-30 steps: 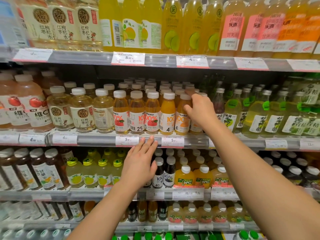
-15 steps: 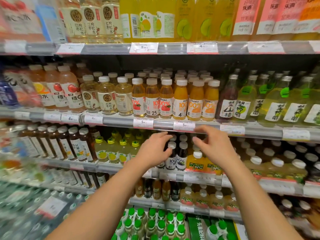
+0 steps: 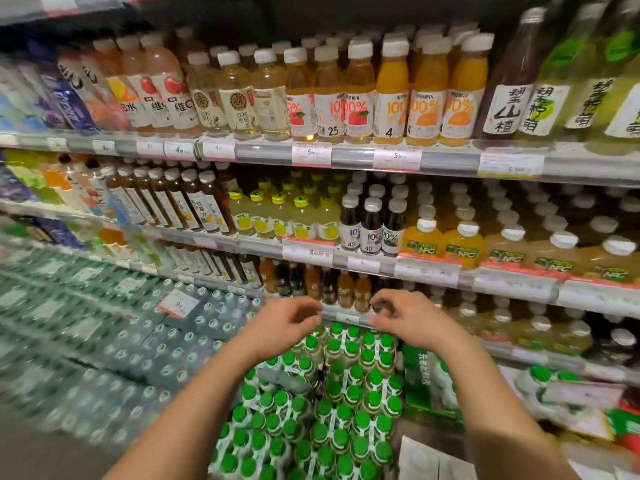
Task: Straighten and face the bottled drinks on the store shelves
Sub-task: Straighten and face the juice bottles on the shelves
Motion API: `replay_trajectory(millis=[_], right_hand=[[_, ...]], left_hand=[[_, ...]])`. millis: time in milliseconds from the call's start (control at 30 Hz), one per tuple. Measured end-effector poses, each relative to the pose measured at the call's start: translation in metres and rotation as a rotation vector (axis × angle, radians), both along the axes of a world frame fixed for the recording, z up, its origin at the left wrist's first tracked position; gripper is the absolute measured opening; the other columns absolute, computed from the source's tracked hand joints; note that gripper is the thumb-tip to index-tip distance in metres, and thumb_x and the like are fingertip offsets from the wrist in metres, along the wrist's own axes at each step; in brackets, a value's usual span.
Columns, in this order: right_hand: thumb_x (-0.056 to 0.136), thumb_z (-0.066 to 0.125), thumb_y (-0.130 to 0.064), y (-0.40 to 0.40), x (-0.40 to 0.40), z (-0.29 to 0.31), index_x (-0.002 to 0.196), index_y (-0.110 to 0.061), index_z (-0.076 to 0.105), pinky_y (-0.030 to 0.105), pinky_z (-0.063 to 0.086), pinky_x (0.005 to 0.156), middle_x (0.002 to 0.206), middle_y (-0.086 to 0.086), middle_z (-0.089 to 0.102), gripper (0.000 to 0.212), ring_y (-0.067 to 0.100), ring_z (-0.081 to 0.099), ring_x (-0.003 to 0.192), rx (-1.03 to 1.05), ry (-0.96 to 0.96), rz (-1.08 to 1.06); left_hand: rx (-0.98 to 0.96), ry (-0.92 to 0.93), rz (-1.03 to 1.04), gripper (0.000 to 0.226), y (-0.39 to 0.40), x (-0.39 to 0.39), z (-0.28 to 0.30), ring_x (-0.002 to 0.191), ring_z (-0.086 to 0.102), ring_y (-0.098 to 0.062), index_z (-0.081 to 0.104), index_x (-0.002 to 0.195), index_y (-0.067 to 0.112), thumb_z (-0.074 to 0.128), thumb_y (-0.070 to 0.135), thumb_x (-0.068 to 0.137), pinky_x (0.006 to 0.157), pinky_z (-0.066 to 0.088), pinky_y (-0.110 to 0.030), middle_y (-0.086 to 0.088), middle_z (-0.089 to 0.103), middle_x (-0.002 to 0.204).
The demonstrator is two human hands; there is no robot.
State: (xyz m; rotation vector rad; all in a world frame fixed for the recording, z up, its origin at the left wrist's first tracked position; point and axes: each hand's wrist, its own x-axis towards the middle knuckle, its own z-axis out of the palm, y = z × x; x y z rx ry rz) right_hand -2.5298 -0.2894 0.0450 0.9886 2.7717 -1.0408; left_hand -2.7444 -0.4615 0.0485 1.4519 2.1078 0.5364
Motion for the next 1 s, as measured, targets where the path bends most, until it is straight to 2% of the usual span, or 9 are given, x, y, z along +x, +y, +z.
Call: replay_trajectory(millis=[100,200,333,533,633,700,767,867,1000], right_hand=[[0.095,0.066,-0.047,-0.011,-0.001,-0.025,0.135,-0.024,0.057,0.029,0.047,0.079,0.107,-0.005,0.068,0.048,0.013,0.063,0.095,-0.054,-0.140,0.083],[0.096,0.065,-0.048,-0.016,0.001,-0.047,0.140,-0.020,0.054,0.027,0.047,0.078,0.110,-0.005,0.067,0.054,0.013,0.063,0.098,-0.131,-0.202,0.107],[0.096,0.062,-0.051,-0.017,0.000,-0.072,0.142,-0.021,0.053,0.034,0.050,0.089,0.118,-0.001,0.065,0.056,0.016,0.062,0.105,-0.140,-0.222,0.070],[0.095,0.065,-0.045,-0.016,-0.010,-0.109,0.134,-0.024,0.057,0.032,0.052,0.075,0.091,-0.007,0.065,0.044,0.013,0.066,0.082,-0.233,-0.116,-0.091],[0.096,0.064,-0.045,-0.015,-0.019,-0.124,0.137,-0.026,0.055,0.027,0.055,0.065,0.103,-0.008,0.067,0.046,0.011,0.068,0.078,-0.244,-0.071,-0.177],[0.097,0.063,-0.045,-0.012,-0.030,-0.132,0.141,-0.025,0.052,0.022,0.046,0.059,0.120,-0.005,0.063,0.049,0.007,0.061,0.075,-0.242,-0.081,-0.217],[0.098,0.061,-0.044,-0.007,-0.044,-0.139,0.144,-0.025,0.049,0.025,0.046,0.067,0.134,0.002,0.059,0.050,0.010,0.058,0.086,-0.228,-0.103,-0.260],[0.099,0.059,-0.042,0.000,-0.067,-0.144,0.141,-0.027,0.051,0.035,0.053,0.083,0.134,0.003,0.061,0.046,0.019,0.062,0.097,-0.159,-0.160,-0.354],[0.099,0.058,-0.043,-0.001,-0.105,-0.147,0.140,-0.029,0.052,0.026,0.044,0.064,0.133,0.001,0.063,0.044,0.015,0.060,0.091,-0.097,-0.240,-0.458]], left_hand=[[-0.096,-0.013,-0.001,0.036,-0.016,-0.003,-0.018,0.101,0.066,-0.002,0.061,0.131,0.035,0.058,0.049,0.097,0.093,0.055,-0.032,0.012,0.068,0.123],[-0.195,0.021,-0.023,0.042,-0.022,-0.003,-0.029,0.101,0.065,-0.004,0.058,0.137,0.033,0.056,0.051,0.098,0.090,0.052,-0.027,0.009,0.067,0.127],[-0.308,0.018,-0.061,0.045,-0.027,-0.008,-0.042,0.109,0.064,-0.009,0.055,0.140,0.031,0.055,0.050,0.099,0.094,0.050,-0.028,0.005,0.065,0.132],[-0.440,0.036,-0.112,0.046,-0.025,-0.034,-0.064,0.110,0.065,-0.011,0.055,0.139,0.032,0.055,0.054,0.098,0.096,0.049,-0.030,0.003,0.065,0.135],[-0.462,0.040,-0.104,0.046,-0.017,-0.055,-0.078,0.110,0.066,-0.010,0.055,0.140,0.030,0.057,0.050,0.098,0.098,0.049,-0.029,0.004,0.064,0.135],[-0.479,0.060,-0.120,0.049,-0.009,-0.073,-0.089,0.115,0.063,-0.013,0.053,0.142,0.029,0.057,0.050,0.098,0.101,0.048,-0.031,0.004,0.062,0.138],[-0.481,0.090,-0.148,0.051,0.001,-0.096,-0.102,0.118,0.061,-0.015,0.052,0.144,0.028,0.055,0.051,0.099,0.102,0.047,-0.032,0.004,0.059,0.142],[-0.460,0.111,-0.173,0.051,0.016,-0.131,-0.119,0.116,0.062,-0.016,0.051,0.145,0.026,0.053,0.050,0.100,0.100,0.047,-0.033,0.003,0.056,0.146],[-0.397,0.136,-0.251,0.049,0.042,-0.180,-0.138,0.119,0.061,-0.022,0.051,0.145,0.022,0.055,0.042,0.101,0.096,0.044,-0.030,-0.004,0.059,0.143]])
